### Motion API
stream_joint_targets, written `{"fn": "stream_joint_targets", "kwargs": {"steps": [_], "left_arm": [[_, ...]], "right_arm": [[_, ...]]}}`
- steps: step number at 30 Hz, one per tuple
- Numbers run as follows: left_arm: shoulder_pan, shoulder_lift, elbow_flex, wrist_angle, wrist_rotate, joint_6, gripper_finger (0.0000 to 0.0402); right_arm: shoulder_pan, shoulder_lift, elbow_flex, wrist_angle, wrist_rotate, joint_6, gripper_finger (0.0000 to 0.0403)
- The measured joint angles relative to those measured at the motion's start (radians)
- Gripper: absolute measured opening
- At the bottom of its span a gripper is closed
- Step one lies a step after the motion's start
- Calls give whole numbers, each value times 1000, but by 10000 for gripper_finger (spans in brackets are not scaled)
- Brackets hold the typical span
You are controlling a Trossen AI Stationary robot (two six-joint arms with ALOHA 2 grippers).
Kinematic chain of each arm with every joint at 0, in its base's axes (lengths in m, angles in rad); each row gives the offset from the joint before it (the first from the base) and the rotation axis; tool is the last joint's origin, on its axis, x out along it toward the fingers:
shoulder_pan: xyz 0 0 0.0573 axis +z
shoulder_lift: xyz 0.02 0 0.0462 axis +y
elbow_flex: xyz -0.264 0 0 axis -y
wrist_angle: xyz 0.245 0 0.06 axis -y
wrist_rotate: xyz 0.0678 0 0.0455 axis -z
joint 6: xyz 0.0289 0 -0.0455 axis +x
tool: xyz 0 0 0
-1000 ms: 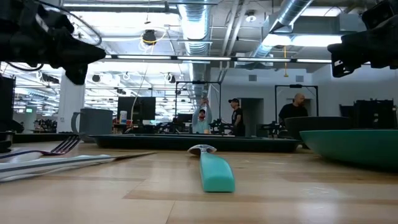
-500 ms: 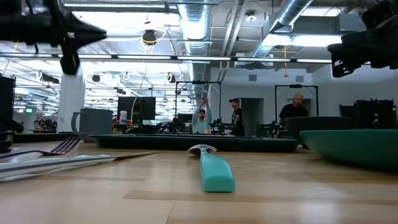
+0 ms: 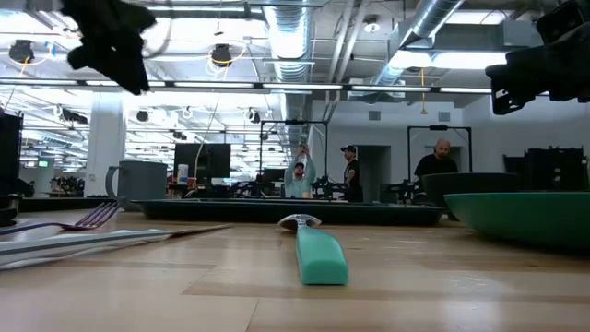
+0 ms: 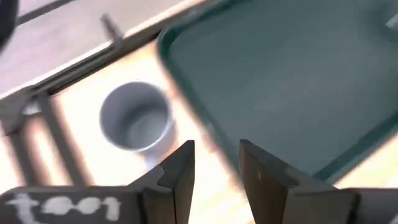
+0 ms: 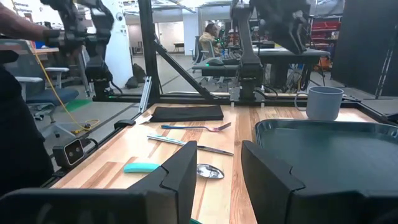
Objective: Set up tray
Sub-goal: Put the gray mug on the black tray
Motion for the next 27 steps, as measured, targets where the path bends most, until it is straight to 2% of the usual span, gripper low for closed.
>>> {"fn": "stream_joint_targets", "kwargs": {"steps": [3,6,11,15,21,27], "left_arm": [[60,172,62,-101,14,93,114],[132,315,98,-125,24,178,114],[270,470,119,-92,143,323,114],[361,527,119,-63,174,425,114],[446,544,120,-53,186,509,114],[476,544,120,-54,304,567,114]], "right_arm": [[0,0,0,0,0,0,118],[0,0,0,0,0,0,118],[0,0,0,0,0,0,118],[0,0,0,0,0,0,118],[0,0,0,0,0,0,118],[0,0,0,0,0,0,118]]}}
